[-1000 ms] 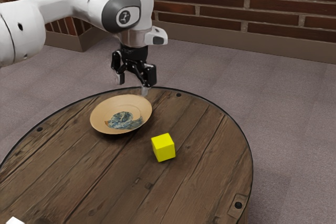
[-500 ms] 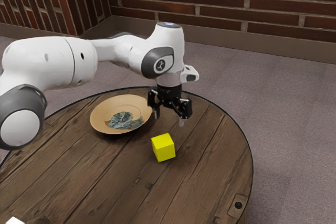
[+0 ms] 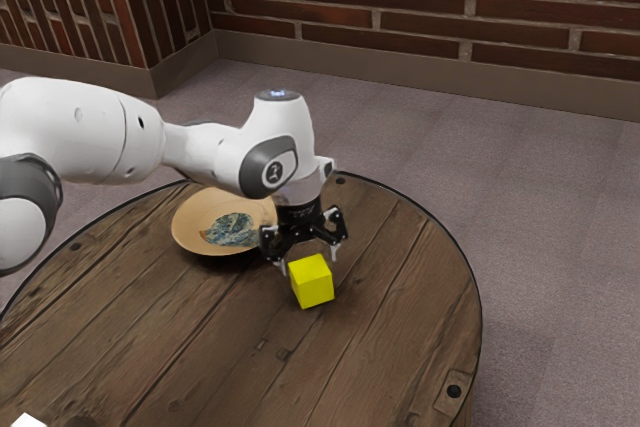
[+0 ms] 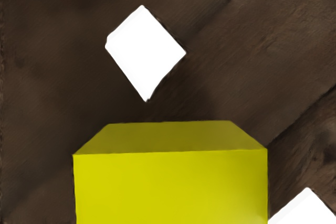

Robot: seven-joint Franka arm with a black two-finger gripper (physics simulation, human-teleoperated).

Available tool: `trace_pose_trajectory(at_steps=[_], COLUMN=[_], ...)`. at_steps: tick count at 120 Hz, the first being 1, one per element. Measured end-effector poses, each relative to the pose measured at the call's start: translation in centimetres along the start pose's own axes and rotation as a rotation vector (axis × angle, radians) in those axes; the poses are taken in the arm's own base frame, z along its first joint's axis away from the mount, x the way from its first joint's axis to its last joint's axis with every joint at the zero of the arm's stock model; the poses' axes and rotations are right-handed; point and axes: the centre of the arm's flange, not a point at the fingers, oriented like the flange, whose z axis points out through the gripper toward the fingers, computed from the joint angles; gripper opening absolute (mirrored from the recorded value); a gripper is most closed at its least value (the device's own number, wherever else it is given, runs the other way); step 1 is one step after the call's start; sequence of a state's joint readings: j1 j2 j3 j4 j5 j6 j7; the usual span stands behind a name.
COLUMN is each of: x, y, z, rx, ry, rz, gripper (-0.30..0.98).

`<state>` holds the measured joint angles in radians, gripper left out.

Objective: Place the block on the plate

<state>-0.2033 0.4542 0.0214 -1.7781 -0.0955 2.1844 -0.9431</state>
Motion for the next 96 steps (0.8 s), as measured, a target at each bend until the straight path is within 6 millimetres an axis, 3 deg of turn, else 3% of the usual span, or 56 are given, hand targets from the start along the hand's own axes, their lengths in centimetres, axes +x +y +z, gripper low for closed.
trace_pose_trajectory(at_steps=[20, 56, 76, 96], x=[0.0, 0.3, -0.1, -0.1], y=[-0.2, -0.1, 0.4, 0.6], z=[0.6, 3.5, 3.9, 3.8], rx=[0.0, 0.018, 0.015, 0.009], ry=[0.024, 0.026, 0.031, 0.035], rz=[-0.103, -0.169, -0.184, -0.202], gripper=[0.69, 0.69, 0.67, 0.55])
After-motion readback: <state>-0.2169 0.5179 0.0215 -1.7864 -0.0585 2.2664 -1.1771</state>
